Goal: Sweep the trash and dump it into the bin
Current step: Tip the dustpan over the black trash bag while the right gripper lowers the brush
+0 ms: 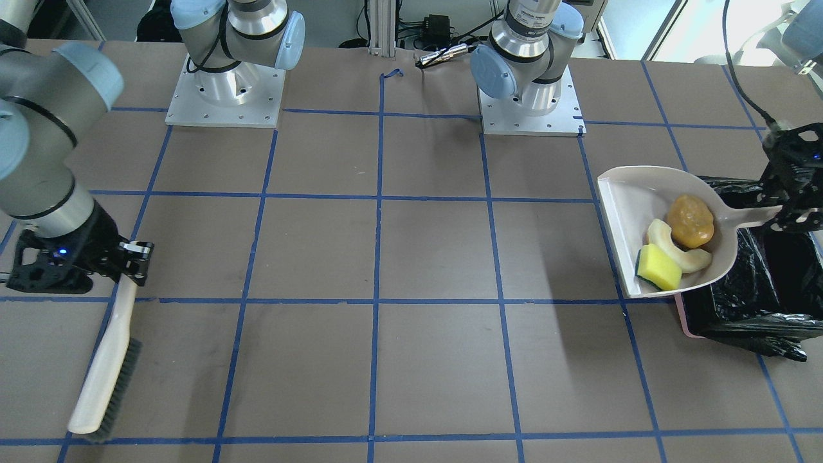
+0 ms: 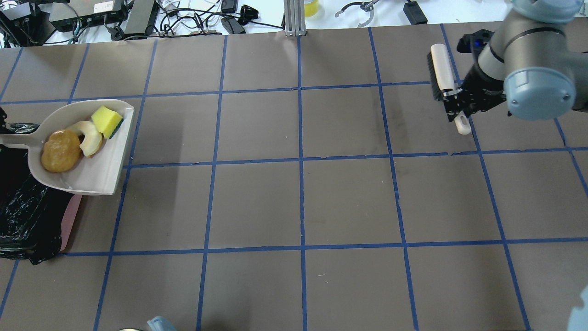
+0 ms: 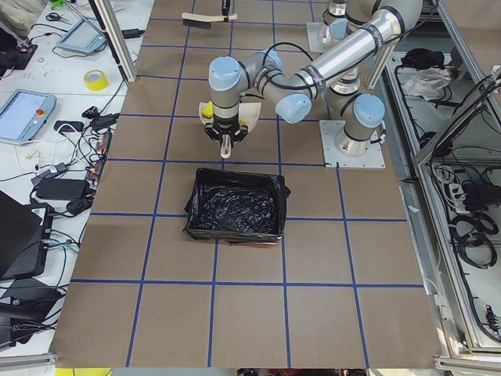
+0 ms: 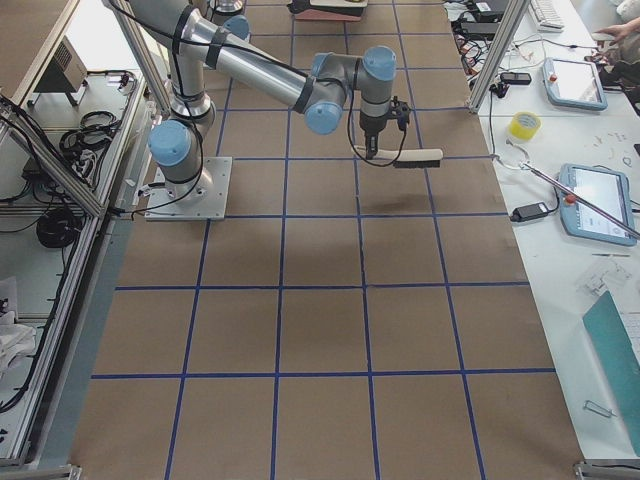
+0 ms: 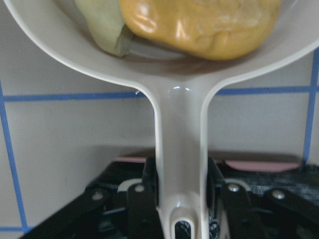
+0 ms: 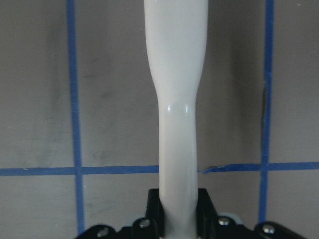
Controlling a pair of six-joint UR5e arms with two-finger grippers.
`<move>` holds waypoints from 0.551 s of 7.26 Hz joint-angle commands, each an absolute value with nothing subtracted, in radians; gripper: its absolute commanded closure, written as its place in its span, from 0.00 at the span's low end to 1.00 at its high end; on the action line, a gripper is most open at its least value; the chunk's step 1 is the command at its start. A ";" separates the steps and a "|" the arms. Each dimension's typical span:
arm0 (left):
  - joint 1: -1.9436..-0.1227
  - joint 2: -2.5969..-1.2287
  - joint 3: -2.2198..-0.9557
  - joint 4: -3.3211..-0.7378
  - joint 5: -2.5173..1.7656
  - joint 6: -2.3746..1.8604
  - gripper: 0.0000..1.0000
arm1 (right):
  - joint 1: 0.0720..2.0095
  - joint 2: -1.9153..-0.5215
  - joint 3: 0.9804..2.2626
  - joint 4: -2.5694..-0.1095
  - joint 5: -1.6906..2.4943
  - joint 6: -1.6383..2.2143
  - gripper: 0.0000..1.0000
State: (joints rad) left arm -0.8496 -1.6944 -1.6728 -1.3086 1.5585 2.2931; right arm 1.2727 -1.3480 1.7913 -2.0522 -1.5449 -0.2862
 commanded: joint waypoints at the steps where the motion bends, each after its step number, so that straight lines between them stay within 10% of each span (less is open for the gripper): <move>1: -0.738 -1.709 -1.620 -1.299 1.629 2.405 0.76 | 1.131 -1.327 1.839 -2.063 -1.530 -0.411 1.00; 4: -0.690 -1.752 -1.605 -1.080 1.747 2.505 0.76 | 1.127 -1.315 1.946 -2.207 -1.535 -0.416 1.00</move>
